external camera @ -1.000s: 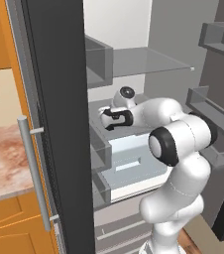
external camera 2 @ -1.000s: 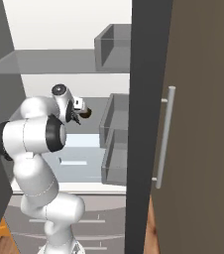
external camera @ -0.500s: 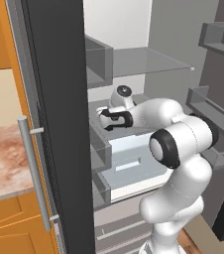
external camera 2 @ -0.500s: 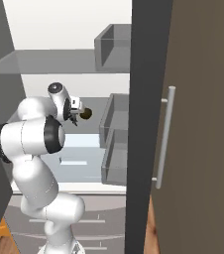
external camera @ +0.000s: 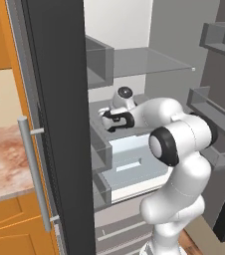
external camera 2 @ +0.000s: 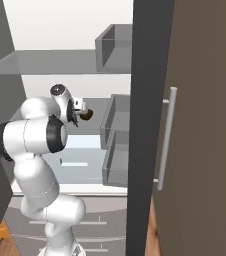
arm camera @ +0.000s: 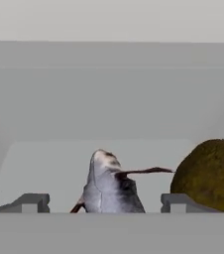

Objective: Place one avocado and one fish in each tupperware on the nearby counter, to pack two identical lunches.

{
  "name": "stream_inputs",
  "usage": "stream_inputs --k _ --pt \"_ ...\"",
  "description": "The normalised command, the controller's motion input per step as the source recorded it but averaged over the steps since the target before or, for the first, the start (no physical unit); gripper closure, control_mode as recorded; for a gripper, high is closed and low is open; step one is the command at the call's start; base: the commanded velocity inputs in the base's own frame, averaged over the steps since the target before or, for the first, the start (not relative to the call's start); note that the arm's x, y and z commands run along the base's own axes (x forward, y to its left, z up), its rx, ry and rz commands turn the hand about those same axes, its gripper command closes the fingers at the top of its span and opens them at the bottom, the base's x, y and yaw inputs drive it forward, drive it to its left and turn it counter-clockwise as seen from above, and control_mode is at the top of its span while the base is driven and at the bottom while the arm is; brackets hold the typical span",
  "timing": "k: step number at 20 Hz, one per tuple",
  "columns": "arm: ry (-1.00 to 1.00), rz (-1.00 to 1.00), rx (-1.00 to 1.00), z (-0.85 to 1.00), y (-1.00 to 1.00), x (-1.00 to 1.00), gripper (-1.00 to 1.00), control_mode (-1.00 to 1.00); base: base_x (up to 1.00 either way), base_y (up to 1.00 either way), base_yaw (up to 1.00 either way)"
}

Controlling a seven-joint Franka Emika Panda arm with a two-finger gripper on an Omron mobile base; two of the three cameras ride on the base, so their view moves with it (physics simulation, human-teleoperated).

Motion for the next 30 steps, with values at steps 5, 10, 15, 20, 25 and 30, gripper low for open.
stream_inputs --k 5,10,15,20,25,30 --pt "0.11 0.0 -0.04 -0.44 0.0 0.0 -1.0 -1.0 0.0 0.0 0.0" --pt "0.02 -0.05 0.0 0.02 0.0 -0.27 -1.0 -1.0 0.0 0.0 0.0" --pt "0.04 -0.2 0.03 -0.01 -0.39 0.13 -1.0 -1.0 0.0 0.0 0.0" --pt "0.06 -0.04 0.0 -0.22 -0.03 0.53 -1.0 -1.0 0.0 0.0 0.0" --pt "0.11 -0.02 0.0 -0.24 0.1 -0.39 -1.0 -1.0 0.0 0.0 0.0" --pt "0.0 0.0 0.0 -0.04 -0.3 -0.05 -1.0 -1.0 0.0 0.0 0.0"
